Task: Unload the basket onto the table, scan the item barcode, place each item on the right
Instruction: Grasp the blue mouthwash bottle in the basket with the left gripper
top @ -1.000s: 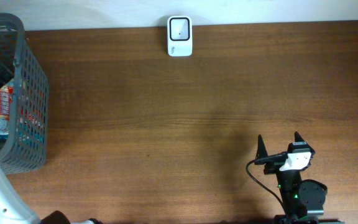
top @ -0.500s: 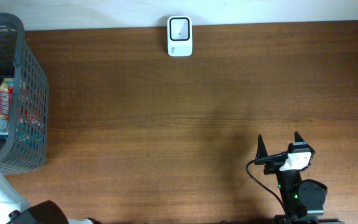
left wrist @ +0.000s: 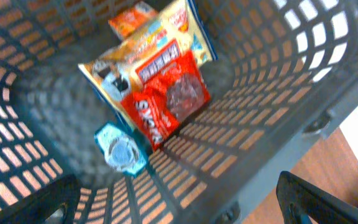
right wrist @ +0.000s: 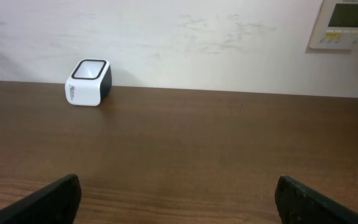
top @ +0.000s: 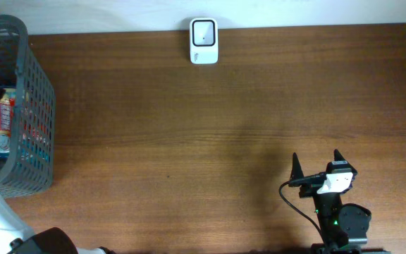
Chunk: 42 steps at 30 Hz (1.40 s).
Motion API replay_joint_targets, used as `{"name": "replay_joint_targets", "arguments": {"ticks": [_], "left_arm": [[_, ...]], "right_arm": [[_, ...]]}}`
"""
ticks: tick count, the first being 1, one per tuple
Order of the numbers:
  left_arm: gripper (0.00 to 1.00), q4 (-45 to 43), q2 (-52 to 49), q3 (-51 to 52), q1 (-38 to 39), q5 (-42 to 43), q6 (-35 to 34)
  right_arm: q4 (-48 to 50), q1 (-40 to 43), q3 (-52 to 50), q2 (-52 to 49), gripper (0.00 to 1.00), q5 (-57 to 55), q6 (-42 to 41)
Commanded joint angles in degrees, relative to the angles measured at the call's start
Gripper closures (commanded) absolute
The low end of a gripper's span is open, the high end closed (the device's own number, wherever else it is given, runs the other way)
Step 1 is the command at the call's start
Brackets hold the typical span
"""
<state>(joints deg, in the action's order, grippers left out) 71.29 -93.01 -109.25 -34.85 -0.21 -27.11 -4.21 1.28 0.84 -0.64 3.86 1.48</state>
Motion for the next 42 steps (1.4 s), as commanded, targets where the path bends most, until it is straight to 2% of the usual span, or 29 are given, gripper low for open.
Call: {"name": "replay_joint_targets", "arguments": {"ticks": [1,5,7,8,13,15,17,21,23,27,30,36,37,42], "left_arm": [[0.01,1.66,-0.04,-0.35,-0.2,1.92,-0.7],[0.01,3.48,-0.04,-0.35,-0.22,2.71,-0.7],[0.01,5.29,-0.92,-0.31,-0.22,-1.16,-1.92],[0.01,5.9,-2.56,-0.31,-0.22,-2.84,-4.61],[0.01,5.29,-4.92,-0.31,-1.81,-2.69,-5.16],[0.01,5.29,-5.49,-0.31,-3.78,-3.28,-10.56],[0.01,5.75,-7.67,-0.31,-5.97,-3.19,-11.06],[0.01,8.11,-11.85,-0.31,-5.66,2.82,-11.04],[0.0,8.31,-12.15,-0.31,-5.66,3.02,-11.04],[0.15,8.31,-12.31,-0.28,-3.85,4.66,-11.04],[0.23,7.04,-13.81,-0.28,-1.64,-1.16,-11.06],[0.25,7.43,-20.31,-0.28,-2.05,-1.31,-11.06],[0.34,7.41,-20.52,-0.28,-2.05,-1.29,-11.06],[0.59,7.23,-20.55,-0.28,-2.05,-1.31,-11.04]], "right_arm": [[-0.04,-0.48,-0.52,0.33,0.02,-0.7,-0.42],[-0.04,-0.48,-0.52,0.33,0.02,-0.7,-0.44],[-0.04,-0.48,-0.52,0.33,0.02,-0.7,-0.44],[-0.04,-0.48,-0.52,0.33,0.02,-0.7,-0.44],[-0.04,-0.48,-0.52,0.33,0.02,-0.7,-0.42],[-0.04,-0.48,-0.52,0.35,0.01,-0.7,-0.44],[-0.04,-0.48,-0.52,0.33,0.02,-0.7,-0.44],[-0.04,-0.48,-0.52,0.33,0.02,-0.7,-0.44],[-0.04,-0.48,-0.52,0.35,0.01,-0.7,-0.44],[-0.04,-0.48,-0.52,0.35,0.02,-0.7,-0.44],[-0.04,-0.48,-0.52,0.33,0.02,-0.7,-0.44],[-0.04,-0.48,-0.52,0.33,0.02,-0.7,-0.44],[-0.04,-0.48,-0.52,0.33,0.02,-0.7,-0.44],[-0.04,-0.48,-0.52,0.33,0.02,-0.7,-0.44]]}}
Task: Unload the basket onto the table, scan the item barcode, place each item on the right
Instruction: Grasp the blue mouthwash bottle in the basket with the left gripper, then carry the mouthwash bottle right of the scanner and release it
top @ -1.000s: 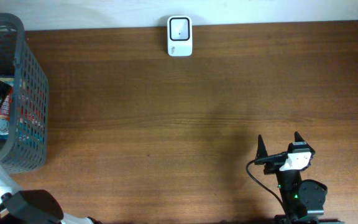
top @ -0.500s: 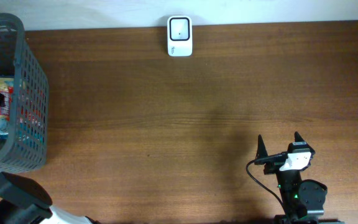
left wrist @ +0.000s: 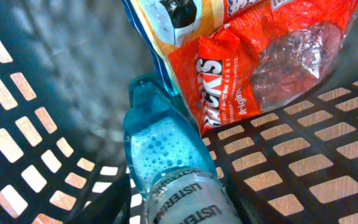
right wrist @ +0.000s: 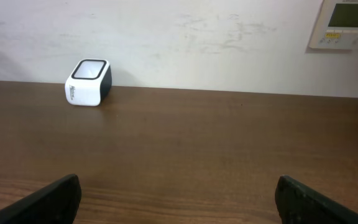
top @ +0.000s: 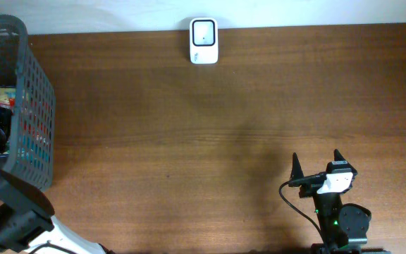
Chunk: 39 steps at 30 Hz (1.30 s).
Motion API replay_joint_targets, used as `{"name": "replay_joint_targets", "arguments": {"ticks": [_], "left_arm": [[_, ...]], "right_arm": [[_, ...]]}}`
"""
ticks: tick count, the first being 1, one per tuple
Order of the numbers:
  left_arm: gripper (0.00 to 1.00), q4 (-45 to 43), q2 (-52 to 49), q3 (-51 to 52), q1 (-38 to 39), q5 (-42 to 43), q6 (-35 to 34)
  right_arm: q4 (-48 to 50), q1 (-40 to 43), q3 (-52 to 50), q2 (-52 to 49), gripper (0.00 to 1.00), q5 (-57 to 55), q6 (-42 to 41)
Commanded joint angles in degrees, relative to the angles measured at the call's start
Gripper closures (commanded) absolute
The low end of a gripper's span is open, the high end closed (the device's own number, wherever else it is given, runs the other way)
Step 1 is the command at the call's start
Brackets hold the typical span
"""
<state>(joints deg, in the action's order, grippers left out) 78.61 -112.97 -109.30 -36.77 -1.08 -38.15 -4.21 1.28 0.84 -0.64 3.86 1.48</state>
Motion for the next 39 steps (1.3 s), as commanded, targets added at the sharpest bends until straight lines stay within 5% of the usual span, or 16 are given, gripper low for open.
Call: {"name": "replay_joint_targets", "arguments": {"ticks": [1,4,7,14,19,23,28,33,39], "left_arm": [[0.5,-0.09,-0.61,-0.24,-0.13,-0.48,0.0],[0.53,-0.61,-0.61,1.29,-0.13,-0.48,0.0],[0.46,-3.76,-0.61,4.7,-0.13,-1.31,0.0],[0.91,-1.31,-0.59,-0.57,-0.13,0.17,0.02],[0.92,13.64,-0.59,-33.64,-0.13,1.62,0.02],[0.89,18.1,0.09,-57.9,1.46,20.7,3.76],[0.87,18.05,0.35,-61.75,22.84,26.58,8.44],[0.86,13.86,-5.4,-52.09,49.9,12.31,8.46],[0.84,8.28,-23.45,-43.36,66.16,10.93,8.46]], "right_arm": [[-0.04,-0.48,-0.52,0.33,0.01,-0.7,-0.44],[-0.04,-0.48,-0.52,0.33,0.01,-0.7,-0.42],[-0.04,-0.48,-0.52,0.33,0.02,-0.7,-0.44],[-0.04,-0.48,-0.52,0.33,0.02,-0.7,-0.44],[-0.04,-0.48,-0.52,0.33,0.02,-0.7,-0.44],[-0.04,-0.48,-0.52,0.35,0.02,-0.7,-0.44],[-0.04,-0.48,-0.52,0.33,0.02,-0.7,-0.44],[-0.04,-0.48,-0.52,0.33,0.02,-0.7,-0.44],[-0.04,-0.48,-0.52,0.35,0.02,-0.7,-0.44]]}}
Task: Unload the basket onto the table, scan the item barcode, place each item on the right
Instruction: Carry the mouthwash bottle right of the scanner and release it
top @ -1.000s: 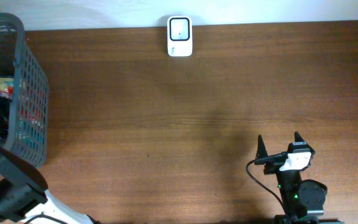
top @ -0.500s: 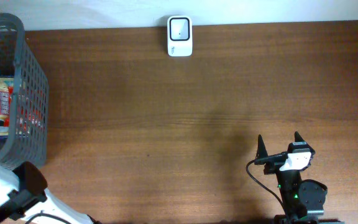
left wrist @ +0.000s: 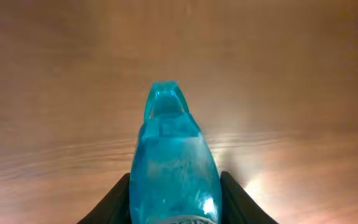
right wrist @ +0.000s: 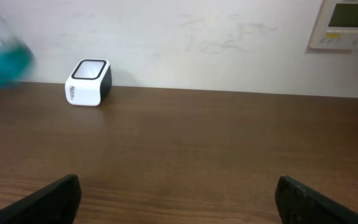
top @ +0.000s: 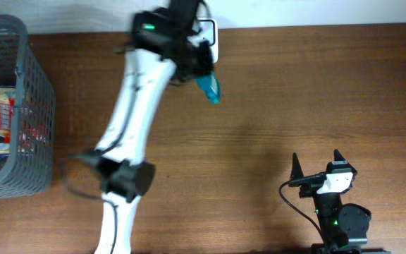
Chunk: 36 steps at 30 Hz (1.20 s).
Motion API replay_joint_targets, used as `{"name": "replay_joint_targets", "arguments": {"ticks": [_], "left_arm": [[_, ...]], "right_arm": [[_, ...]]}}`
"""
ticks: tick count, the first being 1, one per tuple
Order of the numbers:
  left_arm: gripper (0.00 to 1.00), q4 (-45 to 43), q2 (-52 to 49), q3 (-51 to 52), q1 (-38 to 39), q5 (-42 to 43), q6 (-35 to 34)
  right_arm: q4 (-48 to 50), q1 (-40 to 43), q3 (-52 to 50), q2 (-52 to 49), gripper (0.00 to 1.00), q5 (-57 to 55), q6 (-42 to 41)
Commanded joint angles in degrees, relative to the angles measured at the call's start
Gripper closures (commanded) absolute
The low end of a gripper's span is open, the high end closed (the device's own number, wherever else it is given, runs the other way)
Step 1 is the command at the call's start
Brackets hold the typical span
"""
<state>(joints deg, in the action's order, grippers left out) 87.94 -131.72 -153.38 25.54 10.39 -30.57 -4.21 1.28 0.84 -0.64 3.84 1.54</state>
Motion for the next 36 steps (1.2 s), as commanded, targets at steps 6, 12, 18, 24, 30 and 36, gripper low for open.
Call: {"name": "replay_joint_targets", "arguments": {"ticks": [6,12,18,24,30,36], "left_arm": [[0.78,-13.7,-11.37,0.72,12.96,-9.01,8.13],[0.72,-16.79,-11.85,0.72,16.04,-32.06,14.88],[0.67,-16.68,-11.85,0.72,16.04,-18.91,12.02],[0.64,-21.03,-11.85,0.72,16.09,-16.74,4.63],[0.6,-23.39,-15.65,0.74,16.33,-17.33,4.68],[0.19,-26.49,-16.72,0.74,16.31,-17.68,4.68]], "right_arm": [[-0.04,-0.48,-0.52,0.33,0.02,-0.68,-0.48],[-0.04,-0.48,-0.52,0.33,0.02,-0.68,-0.5],[-0.04,-0.48,-0.52,0.33,0.02,-0.68,-0.5],[-0.04,-0.48,-0.52,0.33,0.02,-0.68,-0.5],[-0.04,-0.48,-0.52,0.33,0.02,-0.68,-0.5],[-0.04,-0.48,-0.52,0.33,0.02,-0.68,-0.5]]}}
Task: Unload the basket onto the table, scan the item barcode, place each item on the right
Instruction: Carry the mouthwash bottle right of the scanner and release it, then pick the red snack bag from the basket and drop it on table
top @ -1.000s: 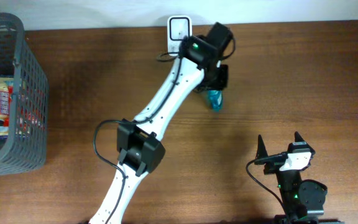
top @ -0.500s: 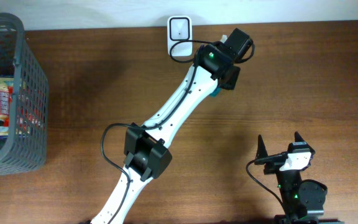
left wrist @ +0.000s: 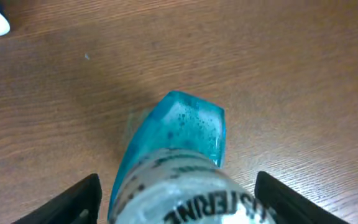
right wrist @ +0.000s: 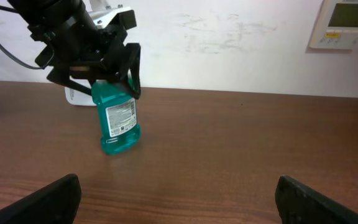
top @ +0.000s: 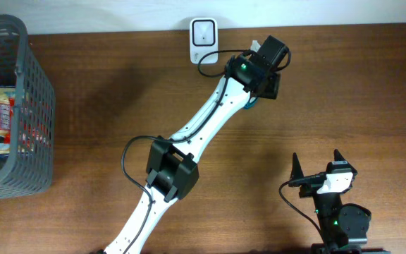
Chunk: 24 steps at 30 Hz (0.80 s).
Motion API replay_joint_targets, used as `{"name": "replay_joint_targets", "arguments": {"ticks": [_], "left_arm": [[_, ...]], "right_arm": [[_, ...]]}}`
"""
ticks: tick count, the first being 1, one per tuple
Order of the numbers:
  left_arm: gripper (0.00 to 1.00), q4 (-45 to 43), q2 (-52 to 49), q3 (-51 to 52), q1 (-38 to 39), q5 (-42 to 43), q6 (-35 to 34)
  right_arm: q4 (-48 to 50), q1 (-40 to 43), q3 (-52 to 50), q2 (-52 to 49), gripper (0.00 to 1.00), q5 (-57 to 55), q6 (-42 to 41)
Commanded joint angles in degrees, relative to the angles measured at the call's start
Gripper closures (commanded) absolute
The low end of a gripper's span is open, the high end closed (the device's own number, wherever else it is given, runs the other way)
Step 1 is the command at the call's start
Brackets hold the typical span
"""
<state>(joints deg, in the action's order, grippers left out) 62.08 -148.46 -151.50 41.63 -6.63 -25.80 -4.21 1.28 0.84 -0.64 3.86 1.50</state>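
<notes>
A teal mouthwash bottle [right wrist: 118, 121] with a white label stands upright on the brown table [top: 330, 92], a little right of the white barcode scanner [top: 204, 32] at the back edge. My left gripper [right wrist: 114, 92] hangs over the bottle's top, open, one finger on each side with a gap to the bottle. Seen from the left wrist, the bottle [left wrist: 179, 143] fills the space between the spread fingers [left wrist: 82, 199]. From overhead the arm hides most of the bottle. My right gripper [top: 316, 159] rests open and empty at the front right.
A grey mesh basket [top: 30, 106] with snack packs stands at the far left edge. The left arm stretches diagonally from the front left to the back centre. A wall with a thermostat [right wrist: 347, 22] rises behind the table.
The left gripper held the bottle in the air just in front of the scanner. Now the bottle stands on the table to the scanner's right and the jaws are open around it.
First the left gripper hung open over the basket's snack packs and bottle. It was then down on the bottle inside the basket. Later it held the bottle by the scanner. The bottle now stands on the table beside the scanner, released. The right arm never moved.
</notes>
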Motion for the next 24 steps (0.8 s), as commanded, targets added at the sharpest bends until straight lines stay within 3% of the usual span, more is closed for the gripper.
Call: {"name": "replay_joint_targets", "arguments": {"ticks": [1,3,5,9,11,15,18,20,22,24], "left_arm": [[0.18,-1.25,0.02,-1.16,0.22,-0.66,-0.07],[0.09,-0.5,0.37,-3.93,0.04,-0.66,-0.07],[0.06,2.16,1.14,-8.9,-1.01,-0.66,-0.07],[0.02,19.26,4.37,-28.28,-9.49,-0.68,-0.07],[0.02,21.97,10.69,-28.35,-16.22,-0.63,-0.09],[0.01,30.01,19.98,-28.35,-37.22,-5.18,-0.09],[0.01,33.75,20.15,-27.63,-56.08,-5.2,-0.52],[0.01,34.49,19.82,-26.36,-66.73,-5.09,-7.08],[0.01,34.62,19.78,-23.5,-73.55,-4.5,-7.78],[0.01,33.44,19.23,-14.27,-78.64,0.81,-5.35]], "right_arm": [[-0.04,-0.48,-0.52,0.33,0.02,-0.7,-0.46],[-0.04,-0.48,-0.52,0.33,0.02,-0.7,-0.46],[-0.04,-0.48,-0.52,0.33,0.02,-0.7,-0.44],[-0.04,-0.48,-0.52,0.33,0.02,-0.7,-0.46],[-0.04,-0.48,-0.52,0.33,0.02,-0.7,-0.46],[-0.04,-0.48,-0.52,0.33,0.02,-0.7,-0.46],[-0.04,-0.48,-0.52,0.33,0.02,-0.7,-0.46],[-0.04,-0.48,-0.52,0.33,0.02,-0.7,-0.46],[-0.04,-0.48,-0.52,0.33,0.02,-0.7,-0.46],[-0.04,-0.48,-0.52,0.33,0.02,-0.7,-0.46]]}}
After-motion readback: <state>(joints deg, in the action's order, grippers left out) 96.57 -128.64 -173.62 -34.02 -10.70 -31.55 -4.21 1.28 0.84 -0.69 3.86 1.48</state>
